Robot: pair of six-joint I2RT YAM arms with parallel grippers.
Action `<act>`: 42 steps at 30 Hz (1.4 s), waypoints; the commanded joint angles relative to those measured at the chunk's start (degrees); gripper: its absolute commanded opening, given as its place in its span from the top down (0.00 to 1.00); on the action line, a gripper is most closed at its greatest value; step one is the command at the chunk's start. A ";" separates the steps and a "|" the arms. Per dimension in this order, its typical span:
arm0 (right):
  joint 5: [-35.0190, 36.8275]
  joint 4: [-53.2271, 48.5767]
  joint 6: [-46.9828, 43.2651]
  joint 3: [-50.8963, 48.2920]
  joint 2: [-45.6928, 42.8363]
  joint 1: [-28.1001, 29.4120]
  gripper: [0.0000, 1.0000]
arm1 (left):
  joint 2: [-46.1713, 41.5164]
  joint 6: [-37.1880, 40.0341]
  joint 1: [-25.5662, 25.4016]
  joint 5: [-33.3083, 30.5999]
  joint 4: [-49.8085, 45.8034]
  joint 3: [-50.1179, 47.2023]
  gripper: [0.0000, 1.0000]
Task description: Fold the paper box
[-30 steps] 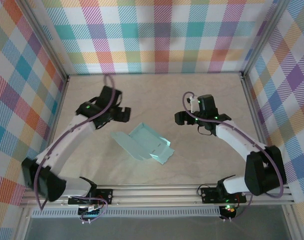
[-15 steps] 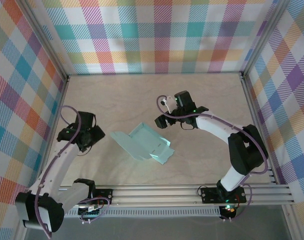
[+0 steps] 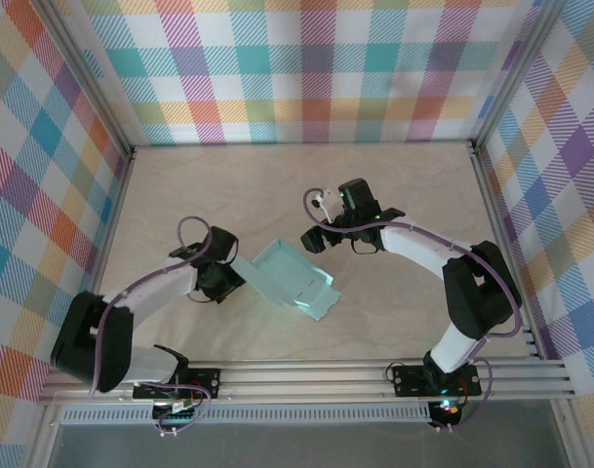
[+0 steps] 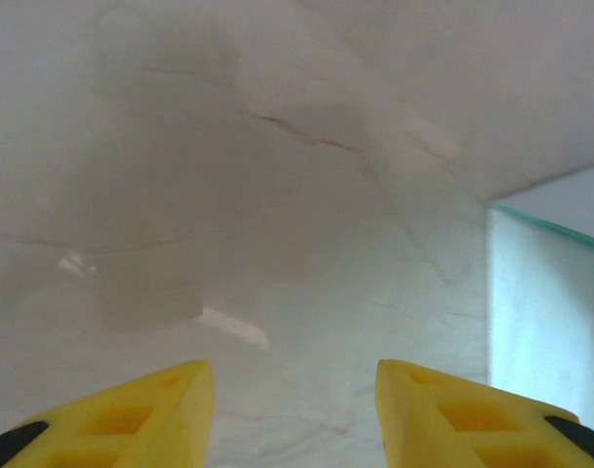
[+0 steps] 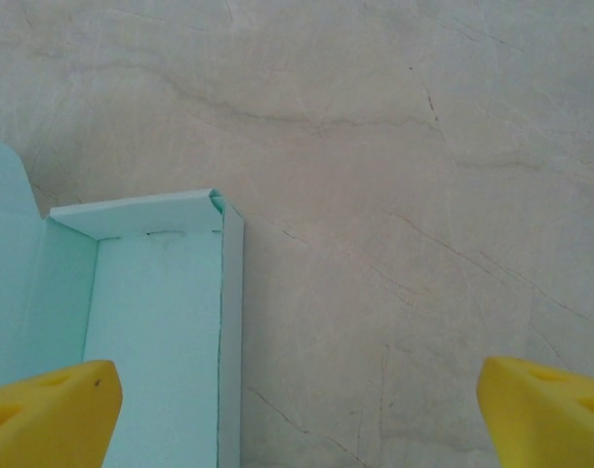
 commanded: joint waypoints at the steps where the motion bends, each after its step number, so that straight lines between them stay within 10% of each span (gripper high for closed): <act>1: 1.29 3.21 0.52 -1.56 -2.62 0.09 0.05 | 5.03 -1.60 -2.49 0.70 5.54 4.99 0.53; 22: 0.61 -6.97 -11.79 -10.27 -14.47 -11.86 0.07 | 46.07 13.71 -8.42 14.91 1.49 51.82 0.51; 33: -0.60 -12.74 -26.69 -6.20 -4.92 -10.73 0.16 | 34.79 16.02 -1.47 10.01 2.73 37.21 0.48; 42: 1.04 -15.75 -30.00 1.17 5.49 -10.52 0.48 | 19.76 19.64 4.49 4.10 0.99 21.56 0.46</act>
